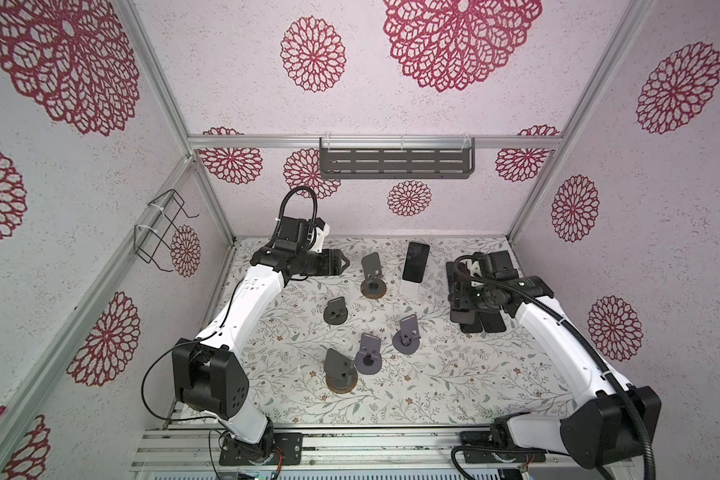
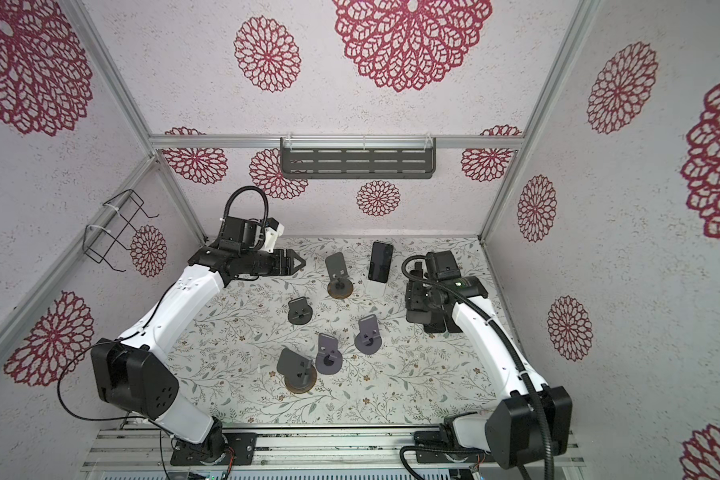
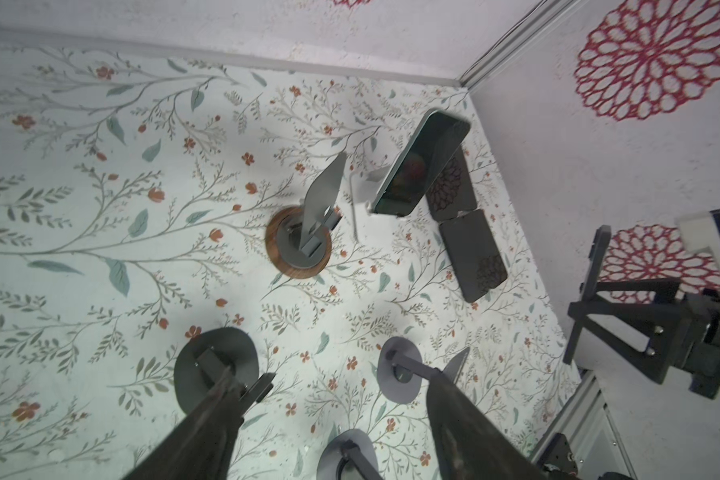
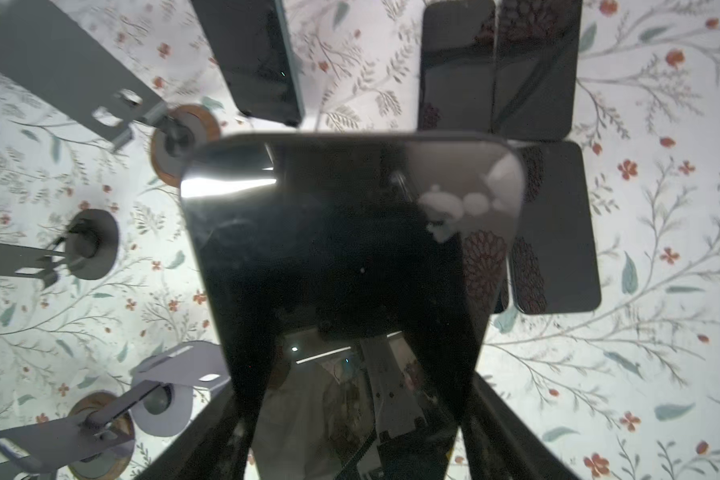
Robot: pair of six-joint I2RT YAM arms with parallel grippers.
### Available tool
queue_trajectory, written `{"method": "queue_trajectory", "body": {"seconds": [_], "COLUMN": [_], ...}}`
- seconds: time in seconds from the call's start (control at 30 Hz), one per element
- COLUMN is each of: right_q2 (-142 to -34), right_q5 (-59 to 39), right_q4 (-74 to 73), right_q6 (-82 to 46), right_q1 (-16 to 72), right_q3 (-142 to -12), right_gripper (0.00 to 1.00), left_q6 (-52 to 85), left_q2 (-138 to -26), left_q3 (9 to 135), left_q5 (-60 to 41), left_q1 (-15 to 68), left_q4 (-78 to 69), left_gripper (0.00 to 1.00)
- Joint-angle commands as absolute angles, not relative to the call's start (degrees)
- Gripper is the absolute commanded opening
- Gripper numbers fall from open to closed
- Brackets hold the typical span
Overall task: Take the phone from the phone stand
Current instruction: 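Lower the phone flat beside the other flat phones and open the right gripper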
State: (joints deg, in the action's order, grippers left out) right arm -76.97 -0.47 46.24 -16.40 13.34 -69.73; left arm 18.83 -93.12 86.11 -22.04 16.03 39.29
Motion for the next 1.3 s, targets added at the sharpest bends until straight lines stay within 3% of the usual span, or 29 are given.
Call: {"method": "queue_trajectory", "body": {"seconds": [0.0,0.5,1.13,1.27], "right_q2": [-81.03,-103.45,-112.53,-113.59], "right_q5": [1.69,1.67,6.59,7.21], "right_q4": [48.68,46.99,47.77,48.07], "right_q6": [-15.23,-14.83,-13.91,-13.58], "right_q1": [12.41,13.5,17.49,17.49], "right_q3": [-71.63,-79.16,-84.46,-85.11], "right_gripper": [0.17,0.12,0.12,0.17], "left_q6": [17.05,15.99,15.46,15.31], "left_q2": [-91.44,-94.17,-94.15,-94.04], "left_q3": [84.2,84.68,85.28,85.37], "left_q5": [-19.02,-18.19,-18.68,-18.87], "left_q1": [16.15,16.08,15.83,15.88], "left_q4": [37.63,38.97,39.8,39.87], "left_gripper": [0.76,0.77,0.78,0.77]}}
